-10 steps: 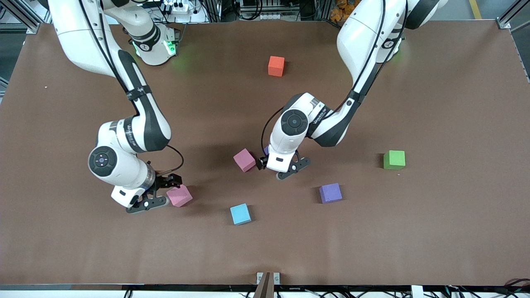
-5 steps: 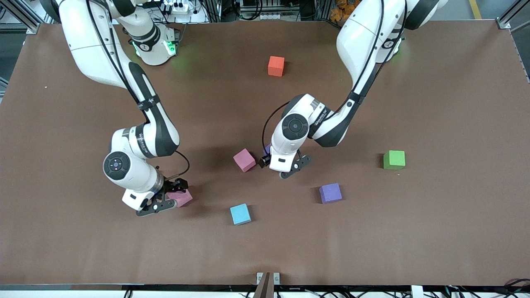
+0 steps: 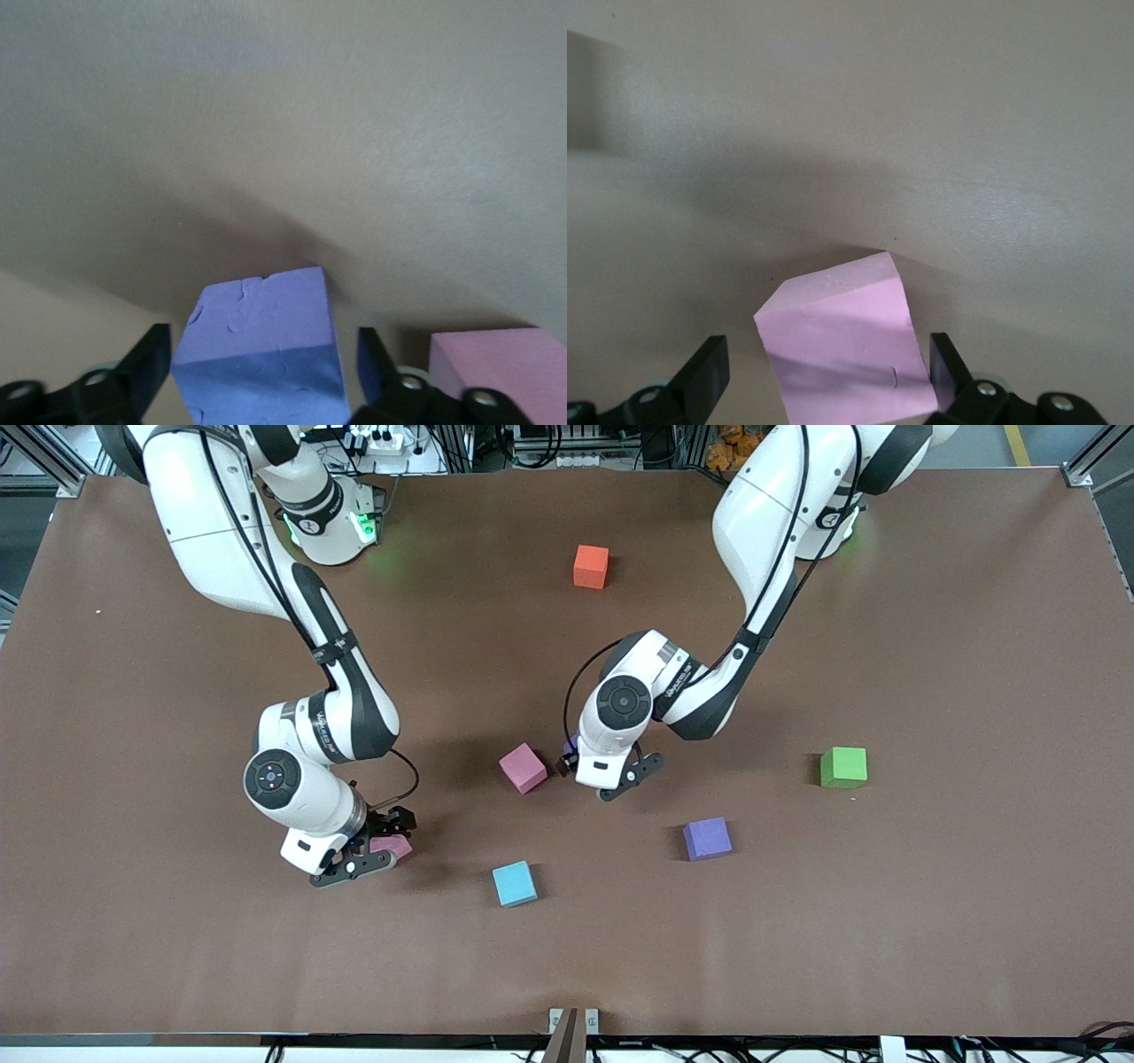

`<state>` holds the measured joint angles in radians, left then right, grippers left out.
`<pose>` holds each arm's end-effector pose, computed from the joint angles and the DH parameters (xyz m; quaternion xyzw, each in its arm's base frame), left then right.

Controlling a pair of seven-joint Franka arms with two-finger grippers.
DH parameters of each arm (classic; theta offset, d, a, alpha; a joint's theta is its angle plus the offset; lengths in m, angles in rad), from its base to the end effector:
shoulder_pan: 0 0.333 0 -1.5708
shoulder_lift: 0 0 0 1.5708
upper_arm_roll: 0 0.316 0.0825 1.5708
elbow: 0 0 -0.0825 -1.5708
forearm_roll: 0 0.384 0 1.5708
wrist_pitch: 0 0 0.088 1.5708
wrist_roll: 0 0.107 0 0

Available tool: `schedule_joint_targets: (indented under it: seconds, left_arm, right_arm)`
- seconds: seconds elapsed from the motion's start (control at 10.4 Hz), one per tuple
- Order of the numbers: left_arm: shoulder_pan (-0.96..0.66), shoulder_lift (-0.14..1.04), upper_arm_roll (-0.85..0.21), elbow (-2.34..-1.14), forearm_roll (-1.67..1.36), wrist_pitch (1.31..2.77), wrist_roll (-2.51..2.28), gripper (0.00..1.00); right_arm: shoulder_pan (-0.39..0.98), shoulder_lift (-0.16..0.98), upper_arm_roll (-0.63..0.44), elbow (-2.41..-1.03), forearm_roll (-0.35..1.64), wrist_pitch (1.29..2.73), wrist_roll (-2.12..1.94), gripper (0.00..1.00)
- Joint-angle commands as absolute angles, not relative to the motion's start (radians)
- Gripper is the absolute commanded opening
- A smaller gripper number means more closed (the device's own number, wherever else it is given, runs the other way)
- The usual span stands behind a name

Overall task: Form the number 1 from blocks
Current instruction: 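Grasp the pink cube with the right gripper while the left gripper grasps purple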

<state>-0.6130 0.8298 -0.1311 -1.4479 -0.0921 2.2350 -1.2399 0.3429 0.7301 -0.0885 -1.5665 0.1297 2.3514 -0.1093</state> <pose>0.5381 -0.4763 0.1922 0.9526 0.2918 -0.0808 0.0304 0.6826 0.1889 0.2198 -0.9882 -0.1490 -0.0280 0.0203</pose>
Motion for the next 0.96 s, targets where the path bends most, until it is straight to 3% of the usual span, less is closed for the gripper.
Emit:
schedule_joint_targets:
  seconds: [0.0,0.1,0.29,0.67,0.87]
  left_arm:
    - [-0.629,0.833,-0.129,-1.445,-0.117,2.227,-1.247,0.05]
    - [-0.626,0.815,-0.147,-1.462,-0.109,2.226,-1.227,0.00]
    - [-0.611,0.731,-0.184,-1.552,-0.095,2.220,-1.130,0.00]
    - [-0.555,0.530,-0.345,-1.831,0.021,2.221,-1.069,0.00]
    - [-0.546,0.500,-0.422,-1.928,0.064,2.235,-1.069,0.00]
  right_arm:
    - [0.356,0.755,-0.101,-1.555,0.143,2.378,-0.130,1.00]
    - [0.356,0.755,-0.101,-1.560,0.140,2.379,-0.133,1.00]
    - [0.344,0.747,-0.101,-1.616,0.141,2.449,-0.196,0.98]
    - [0.341,0.726,-0.107,-1.621,0.152,2.431,-0.181,0.47]
    - [0.342,0.655,-0.107,-1.652,0.152,2.370,-0.035,0.45]
